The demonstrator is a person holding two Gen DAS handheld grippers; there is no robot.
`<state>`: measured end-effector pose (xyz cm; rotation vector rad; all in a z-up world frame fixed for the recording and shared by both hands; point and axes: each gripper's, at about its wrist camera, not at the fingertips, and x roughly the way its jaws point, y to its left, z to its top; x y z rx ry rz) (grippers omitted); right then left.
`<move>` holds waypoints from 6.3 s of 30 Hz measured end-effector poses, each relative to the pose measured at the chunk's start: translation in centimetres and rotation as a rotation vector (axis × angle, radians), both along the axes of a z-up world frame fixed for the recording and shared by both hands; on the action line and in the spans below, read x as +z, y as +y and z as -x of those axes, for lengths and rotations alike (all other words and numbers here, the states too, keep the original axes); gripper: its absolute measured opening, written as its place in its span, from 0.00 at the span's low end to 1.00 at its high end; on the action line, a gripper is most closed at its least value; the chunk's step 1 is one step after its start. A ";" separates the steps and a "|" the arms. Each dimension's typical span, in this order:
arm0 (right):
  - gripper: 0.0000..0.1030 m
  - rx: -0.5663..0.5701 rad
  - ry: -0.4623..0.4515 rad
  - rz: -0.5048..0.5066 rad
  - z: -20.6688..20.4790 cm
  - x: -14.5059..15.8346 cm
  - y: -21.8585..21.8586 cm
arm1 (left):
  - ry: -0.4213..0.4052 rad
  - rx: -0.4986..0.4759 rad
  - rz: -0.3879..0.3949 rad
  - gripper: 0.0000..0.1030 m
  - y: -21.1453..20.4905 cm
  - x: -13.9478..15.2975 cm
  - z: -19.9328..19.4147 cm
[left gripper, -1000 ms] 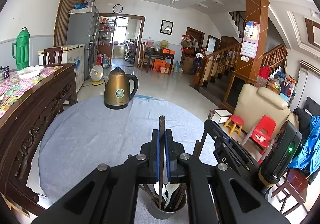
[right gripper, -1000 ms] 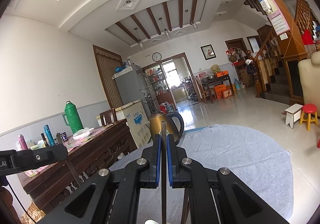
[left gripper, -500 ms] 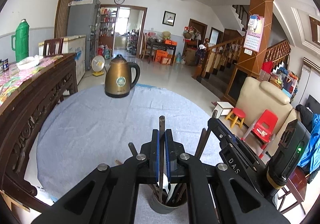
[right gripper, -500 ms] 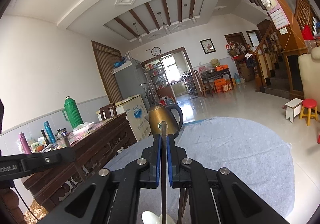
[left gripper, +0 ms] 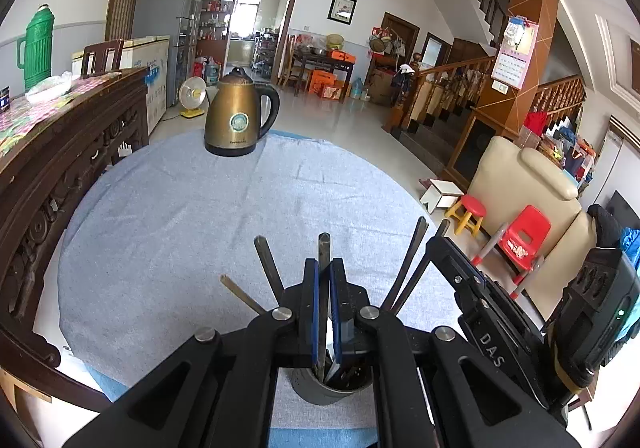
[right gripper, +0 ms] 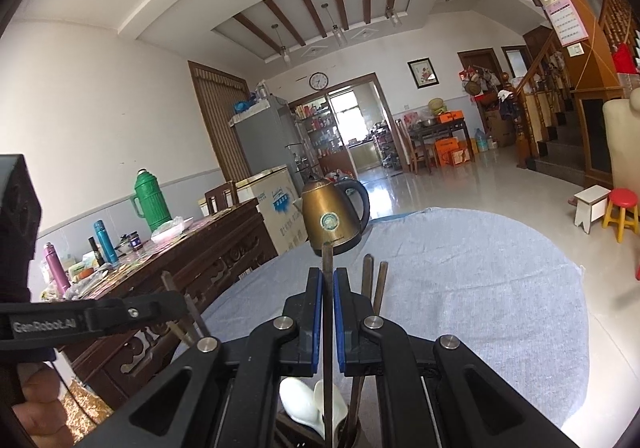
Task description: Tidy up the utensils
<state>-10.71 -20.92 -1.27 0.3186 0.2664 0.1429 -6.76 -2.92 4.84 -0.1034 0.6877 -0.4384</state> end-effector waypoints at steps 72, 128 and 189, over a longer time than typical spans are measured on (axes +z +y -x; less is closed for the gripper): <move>0.74 -0.093 0.335 0.089 12.9 3.5 1.8 | -0.249 0.420 -0.374 0.89 7.7 2.9 14.3; 0.74 -0.072 0.319 0.109 12.8 3.5 4.3 | -0.250 0.412 -0.351 0.89 8.1 2.3 15.2; 0.74 -0.080 0.313 0.145 11.9 3.8 4.0 | -0.231 0.390 -0.339 0.89 6.9 1.6 14.4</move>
